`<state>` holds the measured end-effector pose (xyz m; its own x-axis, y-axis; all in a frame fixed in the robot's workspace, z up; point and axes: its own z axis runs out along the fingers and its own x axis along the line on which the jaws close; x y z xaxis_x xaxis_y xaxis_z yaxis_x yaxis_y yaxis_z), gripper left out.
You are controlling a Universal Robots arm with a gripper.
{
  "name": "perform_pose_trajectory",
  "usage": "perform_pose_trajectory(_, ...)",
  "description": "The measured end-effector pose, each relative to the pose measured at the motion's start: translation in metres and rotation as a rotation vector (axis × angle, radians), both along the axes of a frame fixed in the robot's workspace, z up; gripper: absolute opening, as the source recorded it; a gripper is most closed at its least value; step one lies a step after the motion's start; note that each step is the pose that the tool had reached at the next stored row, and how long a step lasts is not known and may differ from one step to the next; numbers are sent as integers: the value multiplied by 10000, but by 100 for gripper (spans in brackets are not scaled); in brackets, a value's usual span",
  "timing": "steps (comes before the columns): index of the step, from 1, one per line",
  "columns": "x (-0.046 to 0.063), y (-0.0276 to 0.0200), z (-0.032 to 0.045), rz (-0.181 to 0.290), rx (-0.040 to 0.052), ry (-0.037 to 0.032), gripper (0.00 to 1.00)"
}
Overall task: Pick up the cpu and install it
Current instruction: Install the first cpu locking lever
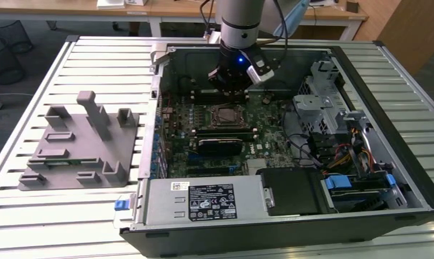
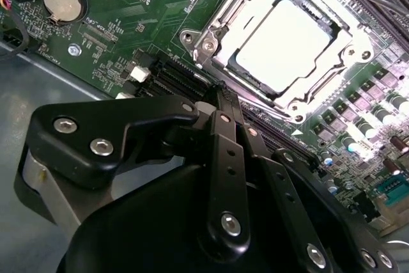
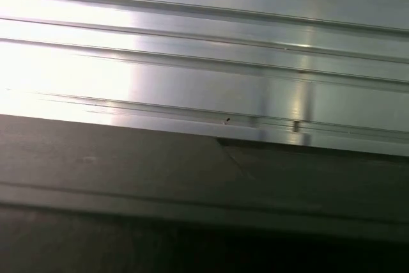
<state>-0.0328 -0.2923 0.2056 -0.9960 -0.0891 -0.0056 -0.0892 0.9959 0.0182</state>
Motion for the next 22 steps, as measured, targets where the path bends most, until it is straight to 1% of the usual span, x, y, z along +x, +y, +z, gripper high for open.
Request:
perform_pose_trajectory(2,1,-4,-3,1,-6,-1,11)
perform_pose_trajectory(4,2,-8,-8,0,-46,-2,11)
perform_pose_trajectory(12,12,-10,-64,1,-339,0,11)
perform_pose_trajectory(14,16,-11,-75,-1,-398,4,11)
perform_pose_trajectory(16,21,-11,-77,0,-416,8,11)
perform_pose_trajectory(20,27,-10,-80,0,-409,16,11)
perform_pose_trajectory(22,27,-10,-61,0,-413,31,11)
